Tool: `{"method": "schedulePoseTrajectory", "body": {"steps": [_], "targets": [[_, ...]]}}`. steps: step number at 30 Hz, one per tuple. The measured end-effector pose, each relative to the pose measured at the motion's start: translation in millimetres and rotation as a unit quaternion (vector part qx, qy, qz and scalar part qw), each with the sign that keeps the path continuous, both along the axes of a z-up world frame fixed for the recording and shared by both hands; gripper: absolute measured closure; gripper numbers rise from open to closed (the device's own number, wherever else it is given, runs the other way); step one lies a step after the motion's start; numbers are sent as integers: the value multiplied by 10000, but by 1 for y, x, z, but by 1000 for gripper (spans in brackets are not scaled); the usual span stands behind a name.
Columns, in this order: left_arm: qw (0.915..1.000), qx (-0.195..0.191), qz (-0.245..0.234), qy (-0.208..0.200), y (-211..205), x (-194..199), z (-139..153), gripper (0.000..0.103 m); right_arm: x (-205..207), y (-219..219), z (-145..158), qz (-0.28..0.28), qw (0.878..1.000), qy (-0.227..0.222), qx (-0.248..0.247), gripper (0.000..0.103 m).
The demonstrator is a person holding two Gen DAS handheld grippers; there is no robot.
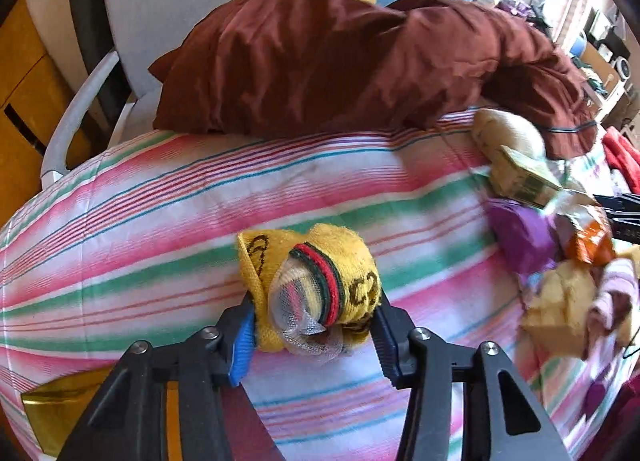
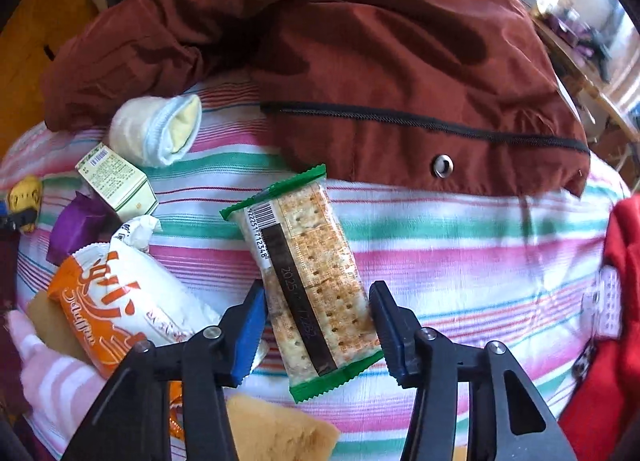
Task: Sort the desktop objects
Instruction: 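Grasp the yellow sock with the left tool while the right tool grasps another cracker pack, then carry the yellow sock and cracker pack into the gold tray and release both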
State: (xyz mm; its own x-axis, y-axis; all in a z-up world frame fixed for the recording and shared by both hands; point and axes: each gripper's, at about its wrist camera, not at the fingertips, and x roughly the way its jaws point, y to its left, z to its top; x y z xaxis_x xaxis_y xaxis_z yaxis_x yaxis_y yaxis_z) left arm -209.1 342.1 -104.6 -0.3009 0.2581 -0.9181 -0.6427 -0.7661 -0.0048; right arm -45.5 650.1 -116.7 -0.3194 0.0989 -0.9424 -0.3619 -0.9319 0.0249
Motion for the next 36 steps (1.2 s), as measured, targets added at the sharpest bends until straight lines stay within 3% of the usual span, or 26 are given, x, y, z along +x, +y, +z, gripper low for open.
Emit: {"method": "schedulePoseTrajectory", "body": {"steps": [5,11,14,22,28,36], "targets": [[9994,298,-129,142,-10,27,25,53,19,-4,12,-270,9995,145,80,52],[9967,703,-121,376,-37,53,65,53,43,-28,53,-374,9973,542,319,52],[9942,922,-92,545,-55,70,89,53,63,-61,77,-297,9954,808,408,52],[9867,1297,197,959,-115,104,131,53,42,-129,127,345,9878,1512,147,52],[9822,1417,672,1033,-177,121,134,52,35,-221,127,1160,9774,1712,-442,52],[9762,1398,1412,874,-263,131,111,52,22,-331,108,2006,9593,1673,-1075,52]]}}
